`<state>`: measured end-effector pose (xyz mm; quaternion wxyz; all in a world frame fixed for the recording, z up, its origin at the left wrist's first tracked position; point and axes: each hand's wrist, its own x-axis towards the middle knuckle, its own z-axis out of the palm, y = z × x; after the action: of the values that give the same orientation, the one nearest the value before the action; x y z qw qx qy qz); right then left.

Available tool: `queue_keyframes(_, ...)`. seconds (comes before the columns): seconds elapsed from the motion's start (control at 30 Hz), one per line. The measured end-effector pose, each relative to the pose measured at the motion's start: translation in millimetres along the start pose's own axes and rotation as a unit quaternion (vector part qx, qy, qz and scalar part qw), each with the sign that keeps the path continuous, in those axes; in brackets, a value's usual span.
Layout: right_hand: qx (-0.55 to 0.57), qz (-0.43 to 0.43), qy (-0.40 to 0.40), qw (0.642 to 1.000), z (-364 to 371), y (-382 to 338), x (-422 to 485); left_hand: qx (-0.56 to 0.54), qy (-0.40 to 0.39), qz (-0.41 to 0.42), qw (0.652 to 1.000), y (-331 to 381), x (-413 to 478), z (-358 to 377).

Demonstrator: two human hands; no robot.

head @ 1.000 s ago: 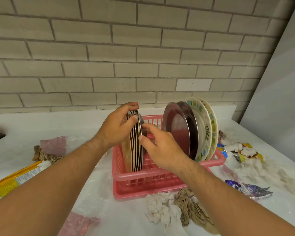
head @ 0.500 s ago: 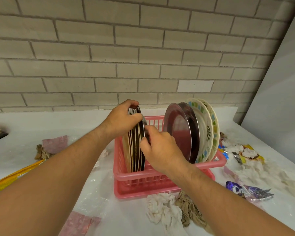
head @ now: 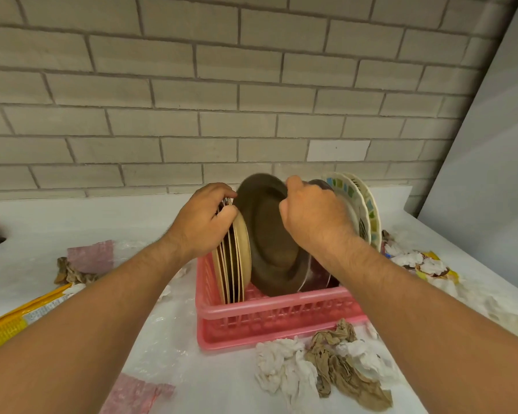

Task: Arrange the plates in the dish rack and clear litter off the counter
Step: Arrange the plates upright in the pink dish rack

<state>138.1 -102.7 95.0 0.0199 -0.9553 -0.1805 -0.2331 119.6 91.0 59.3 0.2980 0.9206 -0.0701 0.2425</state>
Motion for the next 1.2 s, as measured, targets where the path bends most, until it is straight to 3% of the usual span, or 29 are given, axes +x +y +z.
queue_keyframes(0.13,0.099,0.026,-0.04,0.994,16.6,-5.2,-7.7,-0.014,0.001,-0.009,1.0,-1.3,-1.3,0.0)
queue_keyframes(0.23,0.111,0.041,-0.033,0.992,9.2,-1.0,-1.0,-0.022,-0.01,-0.007,1.0,-5.0,0.5,-1.9)
queue_keyframes(0.43,0.039,-0.003,0.1,0.994,-42.6,15.8,26.1,-0.028,-0.012,0.005,1.0,-8.4,1.6,-2.7)
queue_keyframes(0.73,-0.045,-0.025,0.044,0.998,-9.1,7.1,7.2,-0.039,-0.002,0.006,0.999,-7.4,1.7,-0.3)
queue_keyframes(0.9,-0.051,-0.032,0.046,0.997,9.1,4.6,1.7,-0.04,0.003,0.007,0.999,-7.8,2.3,1.1)
queue_keyframes(1.07,-0.062,0.012,0.091,0.994,-3.0,9.6,13.9,-0.053,0.001,0.006,0.999,-5.7,2.3,2.6)
queue_keyframes(1.2,-0.068,0.013,0.065,0.995,8.8,5.0,6.8,-0.053,-0.002,0.013,0.998,-3.5,3.3,4.7)
